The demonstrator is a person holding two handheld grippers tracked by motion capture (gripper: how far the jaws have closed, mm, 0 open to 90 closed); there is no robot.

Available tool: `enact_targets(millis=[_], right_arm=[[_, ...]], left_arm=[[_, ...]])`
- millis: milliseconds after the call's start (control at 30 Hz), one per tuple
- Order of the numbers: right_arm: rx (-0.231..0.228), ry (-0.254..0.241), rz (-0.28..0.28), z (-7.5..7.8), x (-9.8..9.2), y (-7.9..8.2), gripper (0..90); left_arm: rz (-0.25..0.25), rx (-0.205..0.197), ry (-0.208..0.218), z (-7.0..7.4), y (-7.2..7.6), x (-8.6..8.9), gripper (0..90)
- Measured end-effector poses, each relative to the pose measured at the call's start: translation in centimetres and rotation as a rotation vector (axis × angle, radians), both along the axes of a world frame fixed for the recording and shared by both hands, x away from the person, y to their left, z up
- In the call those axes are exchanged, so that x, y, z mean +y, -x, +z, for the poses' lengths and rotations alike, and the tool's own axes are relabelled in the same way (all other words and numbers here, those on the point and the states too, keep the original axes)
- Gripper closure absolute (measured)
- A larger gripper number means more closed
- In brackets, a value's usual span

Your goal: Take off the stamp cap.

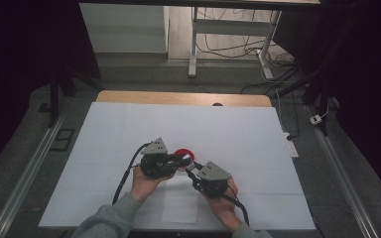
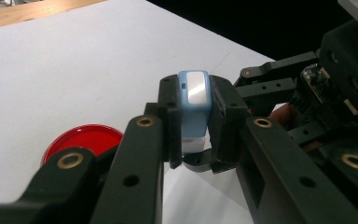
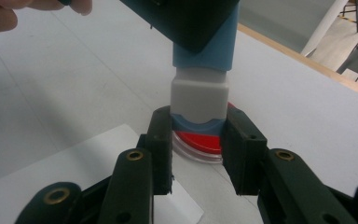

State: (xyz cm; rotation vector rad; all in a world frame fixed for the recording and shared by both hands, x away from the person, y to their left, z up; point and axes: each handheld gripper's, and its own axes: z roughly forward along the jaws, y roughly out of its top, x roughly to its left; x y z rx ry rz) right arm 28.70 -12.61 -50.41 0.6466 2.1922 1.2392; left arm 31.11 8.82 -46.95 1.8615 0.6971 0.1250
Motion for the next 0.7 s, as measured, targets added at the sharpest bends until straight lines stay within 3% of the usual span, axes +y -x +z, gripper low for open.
enact_targets(millis=[200,500,700], right_arm=[[0.000,-0.011,-0.008,-0.06,0.02,0.13,65.3],[-0.009,0.041,0.017,0.16,0.03,-0.03,65.4],[-0.009,0.045,0.021,0.17,0.02,-0.05,65.5]], left_arm=[[0.001,-0.001,-0.001,-0.01,0.04,0.00,76.3],[-0.004,0.005,-0.003,-0.08,-0.02,0.04,76.3],[-0.001,0.008,0.000,-0.09,-0.01,0.05,76.3]])
